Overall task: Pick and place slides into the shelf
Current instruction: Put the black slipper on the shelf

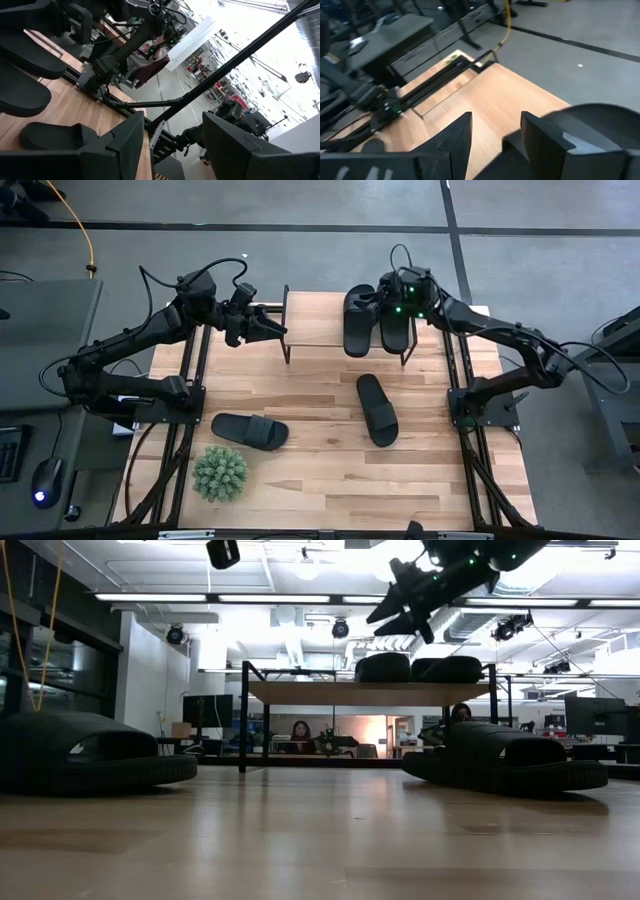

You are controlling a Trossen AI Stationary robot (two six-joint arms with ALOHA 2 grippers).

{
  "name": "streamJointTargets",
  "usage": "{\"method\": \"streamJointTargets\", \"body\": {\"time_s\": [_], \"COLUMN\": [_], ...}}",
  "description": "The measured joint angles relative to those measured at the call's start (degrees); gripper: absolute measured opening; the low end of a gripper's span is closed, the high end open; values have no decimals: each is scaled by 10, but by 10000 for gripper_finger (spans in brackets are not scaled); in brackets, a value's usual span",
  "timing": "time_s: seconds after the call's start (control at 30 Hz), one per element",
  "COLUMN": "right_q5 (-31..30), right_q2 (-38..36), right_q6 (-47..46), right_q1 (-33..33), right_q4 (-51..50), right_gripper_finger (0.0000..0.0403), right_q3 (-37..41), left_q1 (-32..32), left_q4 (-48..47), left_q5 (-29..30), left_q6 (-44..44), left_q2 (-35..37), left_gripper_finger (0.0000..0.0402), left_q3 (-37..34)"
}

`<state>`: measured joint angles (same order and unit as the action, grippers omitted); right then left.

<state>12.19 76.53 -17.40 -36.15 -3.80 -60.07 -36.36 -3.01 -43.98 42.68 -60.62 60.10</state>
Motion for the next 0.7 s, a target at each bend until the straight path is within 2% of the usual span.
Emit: {"method": "streamJointTargets", "body": {"time_s": [0.47, 0.6, 0.7], "right_q5": [26, 27, 11], "right_q2": [56, 71, 90], "right_q6": [19, 45, 83], "right_q1": [11, 12, 16], "right_q4": [56, 28, -37], "right_gripper_finger": [160, 160, 160], "right_q3": [-1, -31, -76], "left_q1": [0, 0, 0], "left_q4": [0, 0, 0], "left_q5": [0, 0, 1], "left_q6": [-4, -4, -4], "left_q2": [0, 0, 0], "left_gripper_finger": [186, 186, 186], "left_q3": [0, 0, 0]}}
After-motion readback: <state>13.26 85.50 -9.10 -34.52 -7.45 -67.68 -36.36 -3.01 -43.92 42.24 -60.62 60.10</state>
